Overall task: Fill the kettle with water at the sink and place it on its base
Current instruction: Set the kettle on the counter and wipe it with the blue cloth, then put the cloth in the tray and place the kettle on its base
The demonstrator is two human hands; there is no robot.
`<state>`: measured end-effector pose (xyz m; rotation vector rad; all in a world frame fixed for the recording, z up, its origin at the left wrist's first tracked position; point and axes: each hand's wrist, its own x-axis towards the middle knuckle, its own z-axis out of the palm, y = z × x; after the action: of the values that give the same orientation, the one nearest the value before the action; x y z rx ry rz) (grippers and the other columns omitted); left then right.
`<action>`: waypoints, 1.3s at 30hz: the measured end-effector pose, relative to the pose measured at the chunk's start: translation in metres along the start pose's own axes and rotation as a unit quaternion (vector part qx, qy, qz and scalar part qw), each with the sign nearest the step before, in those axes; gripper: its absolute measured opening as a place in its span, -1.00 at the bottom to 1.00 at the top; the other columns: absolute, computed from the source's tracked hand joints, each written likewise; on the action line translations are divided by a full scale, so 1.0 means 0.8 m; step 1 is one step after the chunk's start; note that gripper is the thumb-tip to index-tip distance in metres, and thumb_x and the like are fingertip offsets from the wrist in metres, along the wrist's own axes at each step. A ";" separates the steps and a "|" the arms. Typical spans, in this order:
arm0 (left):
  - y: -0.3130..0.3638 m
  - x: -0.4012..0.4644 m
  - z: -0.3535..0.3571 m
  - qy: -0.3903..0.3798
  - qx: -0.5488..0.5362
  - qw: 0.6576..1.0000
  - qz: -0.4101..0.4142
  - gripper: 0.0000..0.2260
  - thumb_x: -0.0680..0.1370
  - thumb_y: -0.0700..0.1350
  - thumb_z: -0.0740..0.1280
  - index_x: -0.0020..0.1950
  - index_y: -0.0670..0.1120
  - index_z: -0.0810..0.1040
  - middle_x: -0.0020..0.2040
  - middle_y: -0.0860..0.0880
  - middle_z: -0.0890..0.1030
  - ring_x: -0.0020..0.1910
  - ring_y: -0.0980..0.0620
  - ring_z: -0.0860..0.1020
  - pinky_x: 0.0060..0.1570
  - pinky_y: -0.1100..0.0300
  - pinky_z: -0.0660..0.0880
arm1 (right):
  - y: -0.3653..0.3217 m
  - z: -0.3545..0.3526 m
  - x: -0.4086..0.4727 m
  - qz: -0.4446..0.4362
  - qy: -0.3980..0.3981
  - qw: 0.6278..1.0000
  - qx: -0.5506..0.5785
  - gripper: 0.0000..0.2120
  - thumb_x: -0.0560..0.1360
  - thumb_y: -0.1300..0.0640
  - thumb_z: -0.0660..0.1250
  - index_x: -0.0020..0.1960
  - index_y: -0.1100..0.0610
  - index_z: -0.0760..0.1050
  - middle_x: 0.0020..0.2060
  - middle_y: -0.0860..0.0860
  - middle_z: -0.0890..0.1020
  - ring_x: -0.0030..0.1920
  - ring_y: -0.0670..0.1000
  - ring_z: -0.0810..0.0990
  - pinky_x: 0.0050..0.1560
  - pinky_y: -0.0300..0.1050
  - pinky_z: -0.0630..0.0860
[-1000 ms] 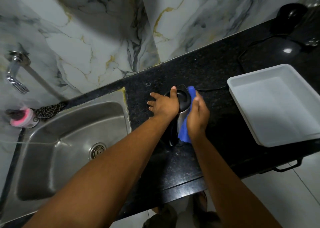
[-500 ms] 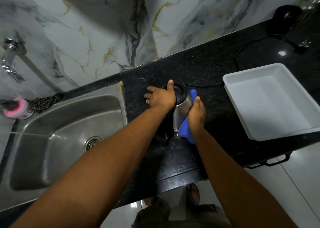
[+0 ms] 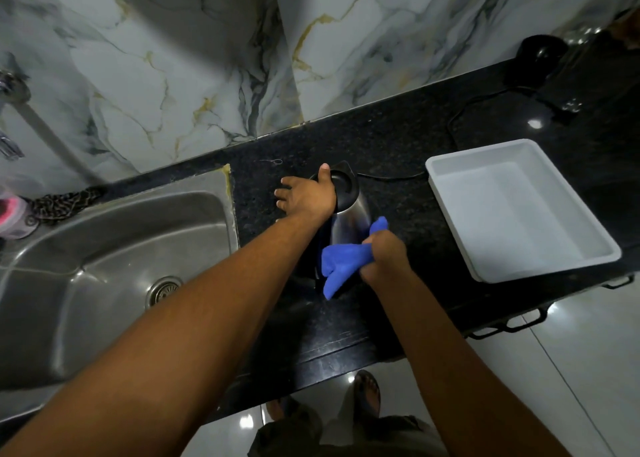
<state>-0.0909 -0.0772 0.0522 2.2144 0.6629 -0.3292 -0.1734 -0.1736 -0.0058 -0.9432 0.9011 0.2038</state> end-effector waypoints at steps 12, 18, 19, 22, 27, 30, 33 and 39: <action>-0.002 0.001 0.001 0.008 0.013 1.000 0.014 -0.14 0.65 0.31 0.12 0.65 -0.29 -0.09 0.66 -0.35 0.00 0.63 -0.33 0.05 0.57 -0.30 0.05 | -0.108 -0.130 0.031 -0.038 -0.061 0.995 -0.068 -0.90 0.60 0.35 0.26 0.06 0.29 0.54 -0.20 0.16 0.70 -0.04 0.20 0.65 0.08 0.12 0.57; -0.006 0.005 0.005 0.018 0.011 0.999 0.030 -0.14 0.66 0.28 0.12 0.64 -0.33 -0.10 0.66 -0.37 -0.01 0.63 -0.34 0.06 0.58 -0.26 0.05 | -0.216 -0.194 0.077 -0.064 -0.063 0.991 -0.099 -0.80 0.60 0.32 0.29 0.21 0.31 0.51 -0.12 0.18 0.76 -0.14 0.15 0.76 -0.12 0.08 0.67; -0.005 0.005 0.005 0.021 0.011 0.999 0.032 -0.14 0.66 0.28 0.12 0.64 -0.33 -0.11 0.66 -0.37 -0.02 0.63 -0.33 0.05 0.58 -0.26 0.05 | -0.230 -0.206 0.088 -0.060 -0.047 0.990 -0.119 -0.77 0.61 0.30 0.28 0.26 0.33 0.47 -0.05 0.21 0.72 -0.08 0.17 0.72 -0.07 0.13 0.62; -0.003 0.002 0.005 0.027 0.013 0.999 0.030 -0.15 0.66 0.27 0.12 0.64 -0.33 -0.11 0.66 -0.35 -0.02 0.64 -0.32 0.04 0.59 -0.25 0.04 | -0.254 -0.226 0.116 -0.038 -0.026 0.980 -0.196 -0.67 0.63 0.31 0.22 0.39 0.31 0.39 0.03 0.21 0.63 0.01 0.17 0.62 -0.08 0.12 0.54; -0.003 -0.001 0.004 0.025 0.008 0.999 0.030 -0.15 0.66 0.27 0.12 0.64 -0.33 -0.12 0.66 -0.33 0.00 0.64 -0.30 0.05 0.59 -0.23 0.06 | -0.237 -0.228 0.148 0.002 0.010 0.943 -0.332 -0.55 0.58 0.32 0.37 0.45 0.28 0.43 0.04 0.17 0.66 -0.10 0.19 0.62 -0.17 0.10 0.53; -0.003 -0.003 0.002 0.034 -0.002 0.999 0.034 -0.12 0.65 0.28 0.14 0.63 -0.34 -0.12 0.66 -0.33 0.05 0.63 -0.28 0.08 0.59 -0.18 0.09 | -0.230 -0.218 0.159 -0.037 0.105 0.886 -0.450 -0.44 0.47 0.25 0.55 0.40 0.36 0.47 0.24 0.21 0.61 0.08 0.30 0.62 0.11 0.20 0.59; 0.001 -0.009 -0.001 0.034 -0.015 0.999 0.017 -0.10 0.63 0.34 0.13 0.64 -0.31 -0.11 0.67 -0.29 0.02 0.65 -0.25 0.03 0.60 -0.18 0.05 | -0.229 -0.199 0.146 -0.098 0.198 0.794 -0.567 -0.25 0.39 0.05 0.64 0.42 0.34 0.42 0.27 0.33 0.56 0.24 0.35 0.54 0.28 0.23 0.52; -0.060 -0.017 -0.016 0.085 -0.104 0.981 0.139 -0.11 0.57 0.44 0.01 0.68 -0.16 -0.03 0.71 -0.15 -0.11 0.67 -0.07 -0.16 0.62 -0.05 -0.19 | -0.173 -0.105 0.114 -0.391 0.083 0.820 -0.409 -0.66 0.58 0.01 0.46 0.29 0.12 0.61 0.16 0.13 0.68 0.17 0.11 0.64 0.20 -0.18 0.49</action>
<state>-0.1283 -0.0455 0.0370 2.1115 0.4459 0.0708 -0.0931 -0.3412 -0.0117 -2.0910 0.4871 -0.2359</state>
